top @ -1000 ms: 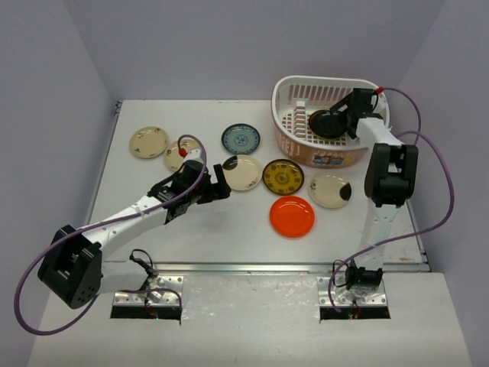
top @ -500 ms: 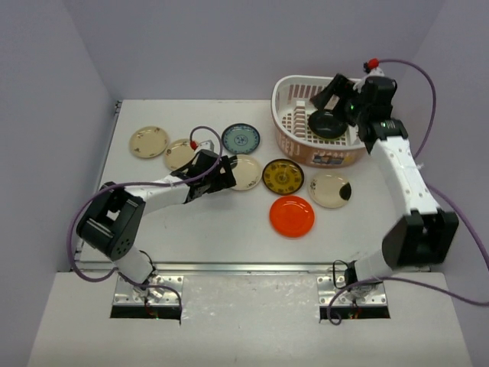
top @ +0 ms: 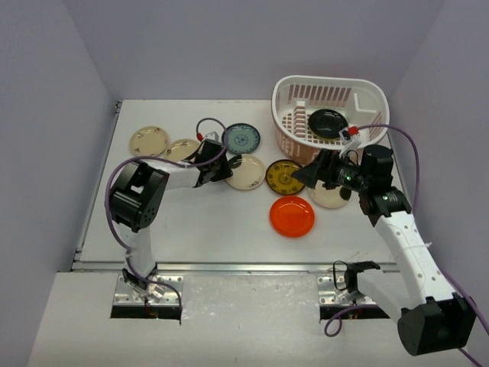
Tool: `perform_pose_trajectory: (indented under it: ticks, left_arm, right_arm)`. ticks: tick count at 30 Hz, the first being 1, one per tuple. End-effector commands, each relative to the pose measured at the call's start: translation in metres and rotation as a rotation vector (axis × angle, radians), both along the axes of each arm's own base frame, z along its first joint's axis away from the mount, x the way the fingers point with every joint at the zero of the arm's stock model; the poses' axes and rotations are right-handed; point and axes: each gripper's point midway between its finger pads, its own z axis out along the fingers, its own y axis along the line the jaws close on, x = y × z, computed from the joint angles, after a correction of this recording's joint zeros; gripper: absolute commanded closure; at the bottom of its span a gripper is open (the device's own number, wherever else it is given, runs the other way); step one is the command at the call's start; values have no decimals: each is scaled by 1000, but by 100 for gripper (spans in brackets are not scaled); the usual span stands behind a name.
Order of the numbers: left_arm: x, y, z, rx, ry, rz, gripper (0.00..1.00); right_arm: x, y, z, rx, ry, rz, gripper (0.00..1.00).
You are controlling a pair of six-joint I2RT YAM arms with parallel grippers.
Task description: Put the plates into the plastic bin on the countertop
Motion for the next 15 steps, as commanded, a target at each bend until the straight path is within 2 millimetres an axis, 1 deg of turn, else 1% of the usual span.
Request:
perform_pose_trajectory:
  ticks: [1,2,6,7,8,9,10,11,12,13,14,15]
  left_arm:
    - [7,-1,-3,-8,4,8,89]
    - [6,3,-6,8,12,23,98]
    - [-1,17,-7,55,11,64,100]
    - [-3,20,-4,60,5,72,100]
    - [-7,23,4,51,-11,83,100]
    - [-19,28,5,43,-9,99,100]
    - [-24,31,13,31,-25,110,100]
    - [-29,32,26,7,-55,122,100]
    - [-43,37,34,-25,-72,139,100]
    - [-52,38,49,-61,-108,143,100]
    - [-57,36,72,-102,-161,136,100]
    - [-65,33,82,-136,-177,113,100]
  right_arm:
    - [2,-1,6,-17,-66,13,1]
    - [3,-1,2,-13,-51,12,1]
    - [8,3,-11,16,11,12,1]
    - [10,5,-11,29,8,17,1]
    - [13,8,-13,47,14,30,1]
    - [14,10,-16,61,21,44,1]
    - [13,12,-18,70,23,59,1]
    - [15,15,-19,77,24,74,1]
    - [22,18,-23,84,25,89,1]
    - [26,20,-27,90,35,105,1]
    - [29,23,-32,95,53,121,1]
    - [31,27,-36,102,69,141,1]
